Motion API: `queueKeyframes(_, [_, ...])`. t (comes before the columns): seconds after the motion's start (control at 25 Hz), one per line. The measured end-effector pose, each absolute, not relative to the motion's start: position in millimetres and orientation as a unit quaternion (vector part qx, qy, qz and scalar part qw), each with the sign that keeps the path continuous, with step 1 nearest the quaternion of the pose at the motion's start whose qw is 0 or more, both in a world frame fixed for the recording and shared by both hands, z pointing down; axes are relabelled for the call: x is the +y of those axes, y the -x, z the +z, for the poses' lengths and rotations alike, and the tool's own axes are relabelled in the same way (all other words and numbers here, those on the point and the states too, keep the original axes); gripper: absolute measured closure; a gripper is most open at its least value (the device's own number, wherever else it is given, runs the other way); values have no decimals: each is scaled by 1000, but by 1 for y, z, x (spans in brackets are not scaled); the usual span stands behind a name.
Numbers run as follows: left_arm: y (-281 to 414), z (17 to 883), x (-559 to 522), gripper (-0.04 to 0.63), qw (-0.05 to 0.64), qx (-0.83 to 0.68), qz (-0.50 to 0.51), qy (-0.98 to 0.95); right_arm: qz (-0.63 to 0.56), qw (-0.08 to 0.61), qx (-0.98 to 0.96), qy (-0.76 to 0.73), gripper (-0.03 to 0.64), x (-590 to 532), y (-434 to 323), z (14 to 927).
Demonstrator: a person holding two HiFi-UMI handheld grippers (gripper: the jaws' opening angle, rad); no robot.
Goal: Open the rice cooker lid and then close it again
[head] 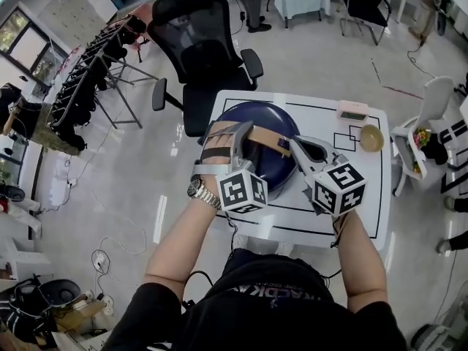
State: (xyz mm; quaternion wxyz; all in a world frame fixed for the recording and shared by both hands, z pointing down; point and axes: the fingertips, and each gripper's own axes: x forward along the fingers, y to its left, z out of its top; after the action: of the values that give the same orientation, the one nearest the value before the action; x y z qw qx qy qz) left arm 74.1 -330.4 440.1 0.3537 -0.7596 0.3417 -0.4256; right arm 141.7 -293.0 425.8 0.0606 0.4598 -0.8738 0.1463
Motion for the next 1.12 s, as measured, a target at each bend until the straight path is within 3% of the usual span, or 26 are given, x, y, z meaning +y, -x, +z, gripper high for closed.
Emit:
queueKeyframes(0.24, [-35,417,-309,433,244,433,-366,787,124,28,-882,-453,615,-287,-150,403])
queueKeyframes(0.48, [1,404,-269,591,84,470,-254,841,98,6,-884,-457,615,-281,-156,385])
queueKeyframes(0.8, [16,368,-238,592,-17,440,-91,893,82,7,-879,-469,615,-264,-145,376])
queueKeyframes(1.12, [37,368,-185,592,-36,380,-74,921,78,12,-865,-496,615,-206,-110,372])
